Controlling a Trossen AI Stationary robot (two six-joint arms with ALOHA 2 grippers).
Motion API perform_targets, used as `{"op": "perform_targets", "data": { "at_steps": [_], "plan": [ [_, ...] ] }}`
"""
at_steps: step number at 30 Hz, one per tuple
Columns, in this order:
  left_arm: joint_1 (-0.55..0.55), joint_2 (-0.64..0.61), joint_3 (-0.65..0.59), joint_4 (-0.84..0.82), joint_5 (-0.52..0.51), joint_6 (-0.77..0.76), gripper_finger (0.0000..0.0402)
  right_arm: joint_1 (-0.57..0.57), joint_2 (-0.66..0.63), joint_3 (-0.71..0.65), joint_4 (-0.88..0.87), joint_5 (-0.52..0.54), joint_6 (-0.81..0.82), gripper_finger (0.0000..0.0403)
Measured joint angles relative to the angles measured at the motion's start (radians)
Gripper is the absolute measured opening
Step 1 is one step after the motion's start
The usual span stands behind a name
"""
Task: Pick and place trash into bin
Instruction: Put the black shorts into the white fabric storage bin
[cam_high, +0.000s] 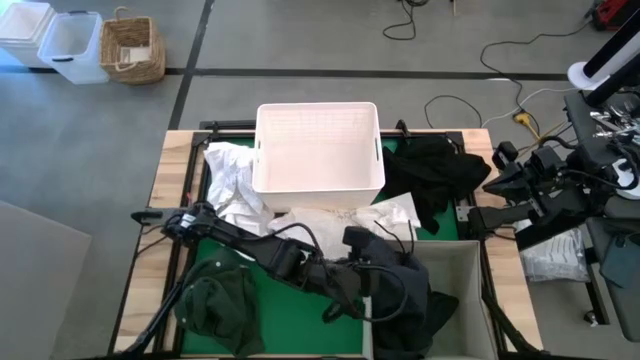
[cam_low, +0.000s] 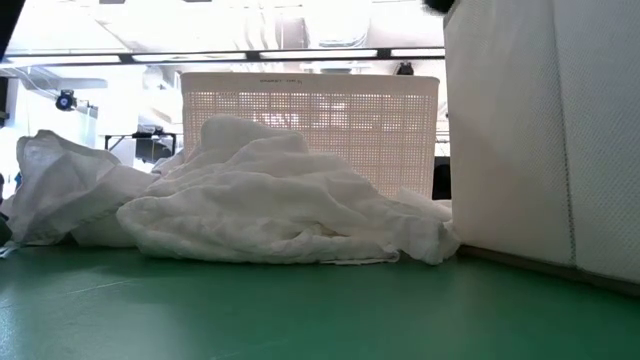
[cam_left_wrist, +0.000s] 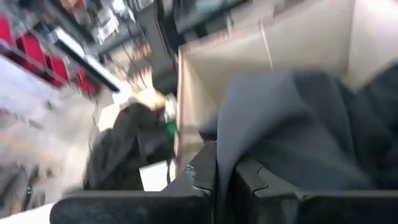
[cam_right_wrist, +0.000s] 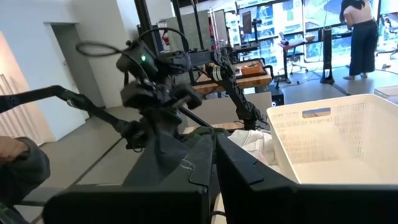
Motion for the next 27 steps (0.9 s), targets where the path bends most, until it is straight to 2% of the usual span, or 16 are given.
{"op": "perform_targets", "data": {
  "at_steps": [7,10,13,17,22,27],
  "plan": [
    [0.024,0.020,0.000,0.303,0.133,0.120,0.0000,0.000,0.000,0.000,0.000,0.000,-0.002,0.0013],
    [0.041,0.058,0.000,0.378,0.205,0.171,0.0000,0.000,0.000,0.000,0.001,0.000,-0.002,0.0013],
    [0.049,0.098,0.000,0.401,0.294,0.184,0.0000,0.000,0.000,-0.001,0.000,0.000,-0.002,0.0013],
    [0.051,0.123,0.012,0.419,0.291,0.145,0.0006,0.000,0.000,-0.001,0.000,0.000,-0.002,0.0013],
    [0.052,0.123,0.013,0.416,0.325,0.095,0.0044,0.000,0.000,-0.001,0.000,0.000,-0.009,0.0013],
    [0.052,0.123,0.013,0.396,0.346,0.036,0.0120,0.000,0.000,-0.001,0.000,0.000,-0.011,0.0013]
  ]
}}
